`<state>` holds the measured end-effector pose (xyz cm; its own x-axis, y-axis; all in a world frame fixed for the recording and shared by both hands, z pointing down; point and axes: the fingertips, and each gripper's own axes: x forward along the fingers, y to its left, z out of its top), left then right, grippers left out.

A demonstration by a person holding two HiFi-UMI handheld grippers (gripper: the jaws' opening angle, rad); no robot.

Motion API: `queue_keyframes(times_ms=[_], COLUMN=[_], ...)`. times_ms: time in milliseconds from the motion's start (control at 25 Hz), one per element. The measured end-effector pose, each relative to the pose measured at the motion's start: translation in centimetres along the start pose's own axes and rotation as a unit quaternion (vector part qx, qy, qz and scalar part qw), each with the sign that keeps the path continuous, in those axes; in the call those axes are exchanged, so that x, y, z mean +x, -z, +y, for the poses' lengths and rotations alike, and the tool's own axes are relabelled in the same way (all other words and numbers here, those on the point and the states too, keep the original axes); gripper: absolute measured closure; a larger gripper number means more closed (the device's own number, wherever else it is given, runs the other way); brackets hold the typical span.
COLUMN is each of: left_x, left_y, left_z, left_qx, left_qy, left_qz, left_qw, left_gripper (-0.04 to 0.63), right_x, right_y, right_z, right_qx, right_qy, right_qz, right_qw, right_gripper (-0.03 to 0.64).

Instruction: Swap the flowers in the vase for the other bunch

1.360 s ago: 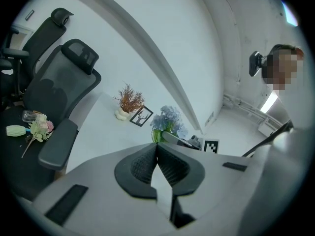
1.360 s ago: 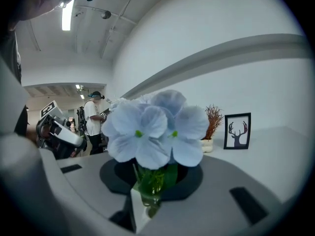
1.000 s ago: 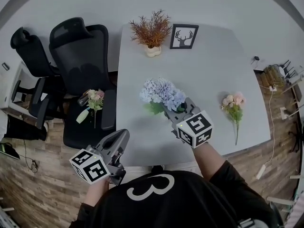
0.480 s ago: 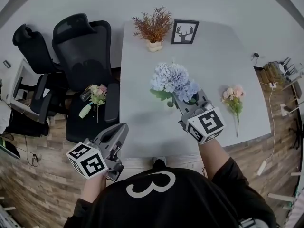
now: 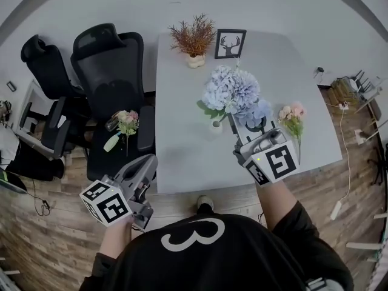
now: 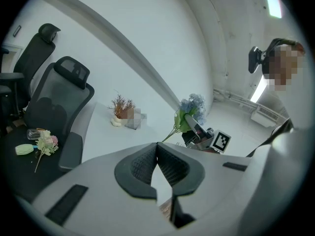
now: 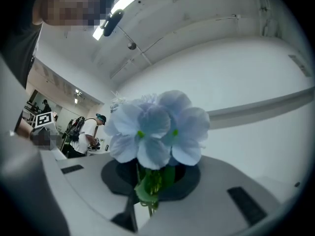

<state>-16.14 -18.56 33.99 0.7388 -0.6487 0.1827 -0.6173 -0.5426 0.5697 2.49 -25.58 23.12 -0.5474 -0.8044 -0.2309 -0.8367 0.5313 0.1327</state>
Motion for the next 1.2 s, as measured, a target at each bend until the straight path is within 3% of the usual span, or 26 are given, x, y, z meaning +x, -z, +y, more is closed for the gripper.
queue_keyframes(times_ms=[240, 480, 1200], left_x=[-2.1, -4.6, -8.8], left_y=[0.0, 1.1, 7.8], left_z=[-3.0, -6.3, -13.8], left_qx=[0.023, 0.053, 0.09], left_qy=[0.024, 0.044, 0.09], left_qz=[-0.014, -0.02, 0.01], left_qw=[0.9993, 0.9974, 0.9918], left_gripper=[0.584, 0.584, 0.584], right_x=[-3.3, -7.0, -19.8], right_y=[-3.1, -4.4, 0.4], right_z=[3.1, 6.8, 14.3], right_qx=[-0.004, 0.043, 0.114], right_qy=[-0.006, -0.021, -0.001], right_qz=[-0.009, 0.023, 0.118], right_qw=[1.0, 0.999, 0.986], right_gripper=[0.552, 0.552, 0.551])
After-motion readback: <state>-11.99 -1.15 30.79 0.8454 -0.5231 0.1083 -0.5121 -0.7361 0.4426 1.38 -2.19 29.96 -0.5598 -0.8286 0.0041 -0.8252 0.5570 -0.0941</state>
